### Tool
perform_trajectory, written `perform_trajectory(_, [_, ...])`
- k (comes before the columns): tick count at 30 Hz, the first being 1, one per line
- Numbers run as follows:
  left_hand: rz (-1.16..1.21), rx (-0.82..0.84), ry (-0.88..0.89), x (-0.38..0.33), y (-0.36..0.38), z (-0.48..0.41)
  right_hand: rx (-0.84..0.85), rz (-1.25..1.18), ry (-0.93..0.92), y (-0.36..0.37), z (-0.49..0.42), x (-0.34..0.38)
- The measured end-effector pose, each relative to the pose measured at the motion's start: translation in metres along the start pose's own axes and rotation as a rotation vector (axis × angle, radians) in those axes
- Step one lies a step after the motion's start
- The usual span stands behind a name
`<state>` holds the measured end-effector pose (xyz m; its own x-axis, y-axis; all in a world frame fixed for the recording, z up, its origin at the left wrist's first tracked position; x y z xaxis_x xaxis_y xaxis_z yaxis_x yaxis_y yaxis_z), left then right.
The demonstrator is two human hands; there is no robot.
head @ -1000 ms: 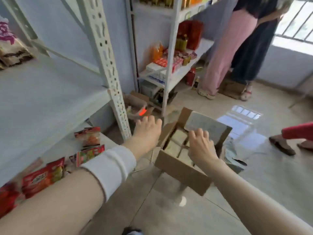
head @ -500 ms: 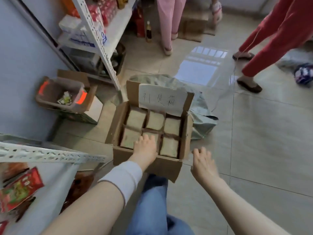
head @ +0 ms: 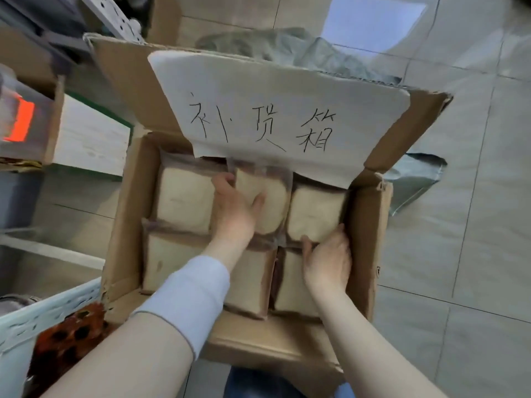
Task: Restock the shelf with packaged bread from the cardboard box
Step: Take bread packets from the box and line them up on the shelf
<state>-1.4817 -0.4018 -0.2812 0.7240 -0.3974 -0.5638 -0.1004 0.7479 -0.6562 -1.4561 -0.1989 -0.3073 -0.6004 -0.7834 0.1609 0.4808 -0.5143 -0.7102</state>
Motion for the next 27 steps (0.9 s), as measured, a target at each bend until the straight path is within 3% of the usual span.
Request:
perform_trajectory(5, [0.131, -0.107, 0.079, -0.005, -0.013, 0.005, -0.120, -0.072, 0.056, -0.012, 0.005, 0.005])
perform_trajectory(9, [0.074, 0.058, 0.137, -0.018, -0.028, 0.007, -0.086, -0.095, 0.105, -0.027, 0.014, 0.003])
perform_trajectory(12, [0.122, 0.171, 0.198, -0.025, -0.038, 0.014, -0.049, -0.054, 0.028, -0.036, 0.022, 0.008])
perform_trajectory(16, [0.162, 0.224, 0.276, -0.033, -0.056, 0.042, -0.024, -0.268, 0.007, -0.058, 0.039, 0.000])
perform_trajectory(22, [0.308, -0.035, 0.309, -0.050, -0.150, 0.132, 0.080, -0.494, -0.084, -0.109, 0.102, -0.036])
perform_trajectory(27, [0.477, -0.326, 0.287, -0.031, -0.258, 0.261, 0.309, -0.633, -0.267, -0.149, 0.201, -0.045])
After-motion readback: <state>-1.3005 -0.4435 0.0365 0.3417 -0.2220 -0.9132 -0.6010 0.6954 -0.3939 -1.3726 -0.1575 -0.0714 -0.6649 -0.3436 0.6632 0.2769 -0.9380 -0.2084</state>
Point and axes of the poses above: each hand's wrist, its own z-axis away from the middle knuckle, its own y-axis out of the palm, x = y × z, the point moved 7 cm from there along -z, towards the middle knuckle, and after that the axes turned 5 degrees about y, right-handed, at the moved point
